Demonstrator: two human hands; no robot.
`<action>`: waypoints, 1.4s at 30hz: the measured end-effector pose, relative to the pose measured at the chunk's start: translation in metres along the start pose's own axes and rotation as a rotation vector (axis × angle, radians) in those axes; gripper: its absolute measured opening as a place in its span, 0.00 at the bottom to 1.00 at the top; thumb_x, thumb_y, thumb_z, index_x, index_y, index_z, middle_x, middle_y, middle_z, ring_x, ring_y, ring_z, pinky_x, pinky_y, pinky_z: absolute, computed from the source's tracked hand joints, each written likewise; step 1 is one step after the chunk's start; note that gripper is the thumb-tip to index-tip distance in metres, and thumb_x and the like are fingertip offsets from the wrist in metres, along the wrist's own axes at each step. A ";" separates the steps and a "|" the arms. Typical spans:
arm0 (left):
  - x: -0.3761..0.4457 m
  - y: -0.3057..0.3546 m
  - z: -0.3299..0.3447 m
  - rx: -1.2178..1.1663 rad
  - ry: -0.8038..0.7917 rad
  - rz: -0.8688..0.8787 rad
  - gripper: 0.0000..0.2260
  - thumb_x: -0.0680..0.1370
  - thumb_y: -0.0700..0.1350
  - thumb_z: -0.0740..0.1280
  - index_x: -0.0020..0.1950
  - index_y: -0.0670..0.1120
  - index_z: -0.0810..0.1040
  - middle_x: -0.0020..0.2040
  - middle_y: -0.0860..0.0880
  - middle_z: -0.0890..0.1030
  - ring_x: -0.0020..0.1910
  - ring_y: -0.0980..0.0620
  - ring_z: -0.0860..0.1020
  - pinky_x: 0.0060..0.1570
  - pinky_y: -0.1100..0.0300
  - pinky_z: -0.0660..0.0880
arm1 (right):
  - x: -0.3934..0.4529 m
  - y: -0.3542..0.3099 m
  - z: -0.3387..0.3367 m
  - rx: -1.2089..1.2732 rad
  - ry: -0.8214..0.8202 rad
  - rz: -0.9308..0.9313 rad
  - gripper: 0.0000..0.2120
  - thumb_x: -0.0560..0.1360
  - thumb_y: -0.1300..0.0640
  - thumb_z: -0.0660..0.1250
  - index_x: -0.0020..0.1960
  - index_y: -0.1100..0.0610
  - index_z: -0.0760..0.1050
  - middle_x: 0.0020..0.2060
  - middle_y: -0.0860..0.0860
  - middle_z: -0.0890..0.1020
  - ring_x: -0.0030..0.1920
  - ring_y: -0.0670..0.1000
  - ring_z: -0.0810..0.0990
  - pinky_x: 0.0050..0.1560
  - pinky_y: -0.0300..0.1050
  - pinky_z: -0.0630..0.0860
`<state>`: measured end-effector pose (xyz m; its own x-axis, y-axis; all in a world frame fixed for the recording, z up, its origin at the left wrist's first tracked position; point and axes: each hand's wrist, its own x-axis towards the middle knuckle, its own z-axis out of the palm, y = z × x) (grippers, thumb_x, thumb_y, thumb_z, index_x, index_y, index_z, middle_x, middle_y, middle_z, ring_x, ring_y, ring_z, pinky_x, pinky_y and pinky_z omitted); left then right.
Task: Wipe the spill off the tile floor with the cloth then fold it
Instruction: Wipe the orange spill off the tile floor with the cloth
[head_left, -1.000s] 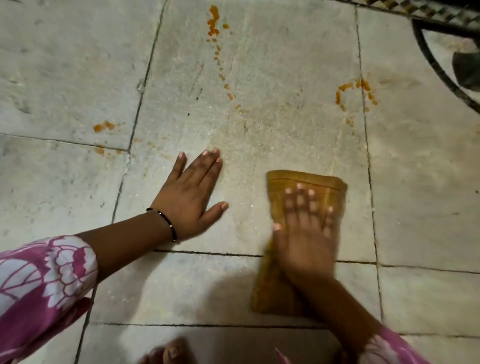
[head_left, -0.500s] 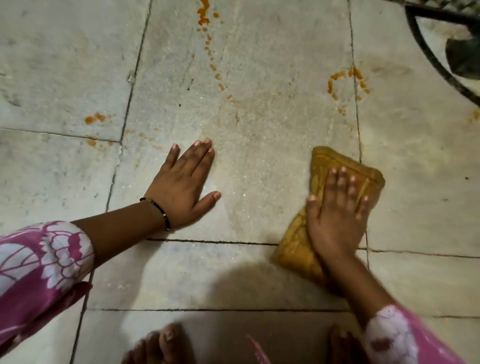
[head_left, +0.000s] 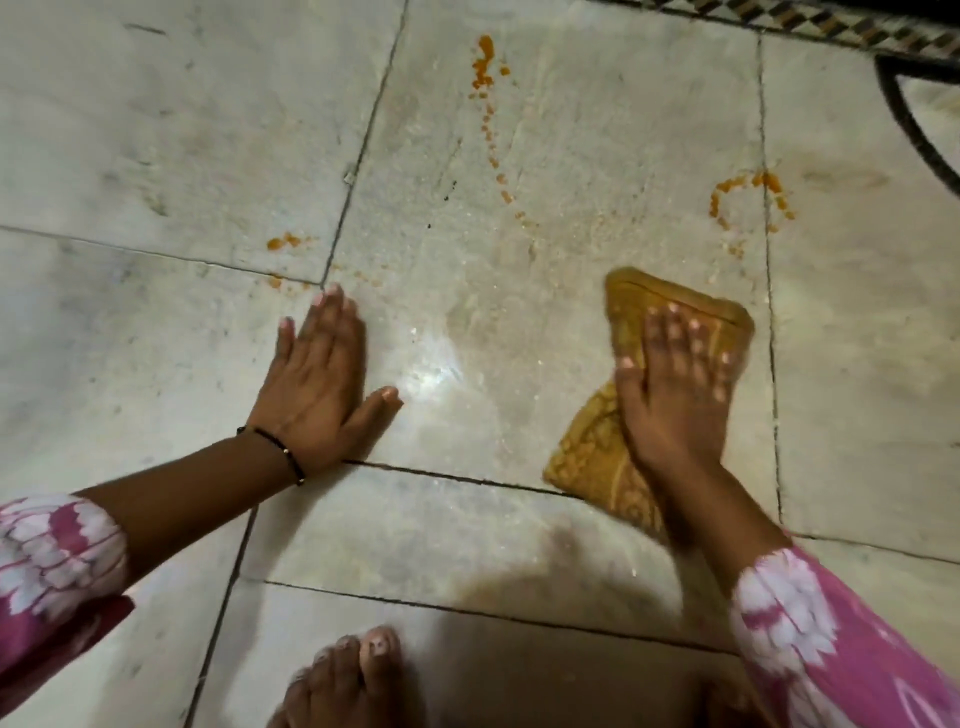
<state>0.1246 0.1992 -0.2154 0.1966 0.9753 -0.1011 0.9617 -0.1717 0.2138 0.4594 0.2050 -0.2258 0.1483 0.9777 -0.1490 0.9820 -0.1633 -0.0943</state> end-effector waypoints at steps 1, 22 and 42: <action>-0.005 -0.009 -0.003 -0.018 0.016 -0.089 0.42 0.73 0.66 0.45 0.76 0.37 0.45 0.77 0.39 0.44 0.76 0.43 0.43 0.72 0.46 0.39 | -0.015 0.001 0.000 -0.008 0.004 0.031 0.33 0.77 0.39 0.37 0.78 0.50 0.44 0.78 0.50 0.47 0.77 0.52 0.44 0.75 0.56 0.40; -0.013 -0.025 0.019 0.007 0.033 -0.177 0.35 0.78 0.61 0.43 0.77 0.39 0.45 0.78 0.41 0.45 0.77 0.45 0.47 0.73 0.46 0.39 | -0.001 -0.017 -0.002 -0.094 -0.062 -0.210 0.32 0.77 0.41 0.40 0.78 0.52 0.44 0.78 0.52 0.47 0.77 0.54 0.44 0.75 0.60 0.45; -0.016 -0.031 0.015 -0.117 0.073 -0.170 0.36 0.77 0.63 0.37 0.77 0.39 0.47 0.78 0.42 0.46 0.76 0.49 0.44 0.74 0.47 0.42 | 0.036 -0.083 -0.004 -0.114 -0.067 -0.371 0.32 0.76 0.43 0.42 0.78 0.50 0.44 0.78 0.50 0.47 0.77 0.53 0.45 0.75 0.59 0.45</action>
<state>0.0946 0.1865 -0.2352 0.0155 0.9970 -0.0753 0.9502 0.0088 0.3116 0.3835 0.2542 -0.2196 -0.2231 0.9562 -0.1897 0.9748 0.2186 -0.0448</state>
